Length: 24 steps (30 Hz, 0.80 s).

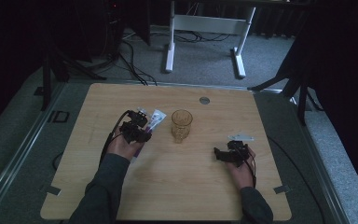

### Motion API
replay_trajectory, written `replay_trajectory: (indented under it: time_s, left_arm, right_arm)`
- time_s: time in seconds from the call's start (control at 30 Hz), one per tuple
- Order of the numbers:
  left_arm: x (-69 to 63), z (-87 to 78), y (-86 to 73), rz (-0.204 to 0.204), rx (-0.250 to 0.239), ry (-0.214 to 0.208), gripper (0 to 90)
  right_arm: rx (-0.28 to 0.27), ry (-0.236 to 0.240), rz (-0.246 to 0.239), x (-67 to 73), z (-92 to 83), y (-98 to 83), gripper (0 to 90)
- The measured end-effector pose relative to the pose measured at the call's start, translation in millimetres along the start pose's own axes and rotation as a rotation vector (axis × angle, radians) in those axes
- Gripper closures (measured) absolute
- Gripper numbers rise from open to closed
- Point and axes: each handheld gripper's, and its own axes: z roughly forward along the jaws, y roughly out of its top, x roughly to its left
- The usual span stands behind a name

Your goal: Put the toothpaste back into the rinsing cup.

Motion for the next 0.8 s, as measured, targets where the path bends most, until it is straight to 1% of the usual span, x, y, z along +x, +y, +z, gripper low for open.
replay_trajectory:
  time_s: [0.13,0.23,0.37,0.53,0.8]
  left_arm:
    - [-0.3,-1.1,0.6,-0.003,-0.021,0.012,72.8]
    - [-0.3,-0.8,1.8,-0.014,-0.037,0.013,72.8]
    - [0.7,0.1,3.6,-0.023,-0.046,0.007,72.8]
    - [0.3,0.8,4.2,-0.021,-0.067,0.008,72.7]
    - [0.3,0.3,6.1,-0.024,-0.118,0.013,72.8]
  right_arm:
    - [0.0,0.0,0.0,0.0,0.0,0.0,14.6]
    - [0.0,0.0,0.0,0.0,0.0,0.0,14.6]
    - [0.0,0.0,0.0,0.0,0.0,0.0,14.6]
    - [0.0,0.0,0.0,0.0,0.0,0.0,14.6]
    - [0.0,0.0,0.0,0.0,0.0,0.0,14.6]
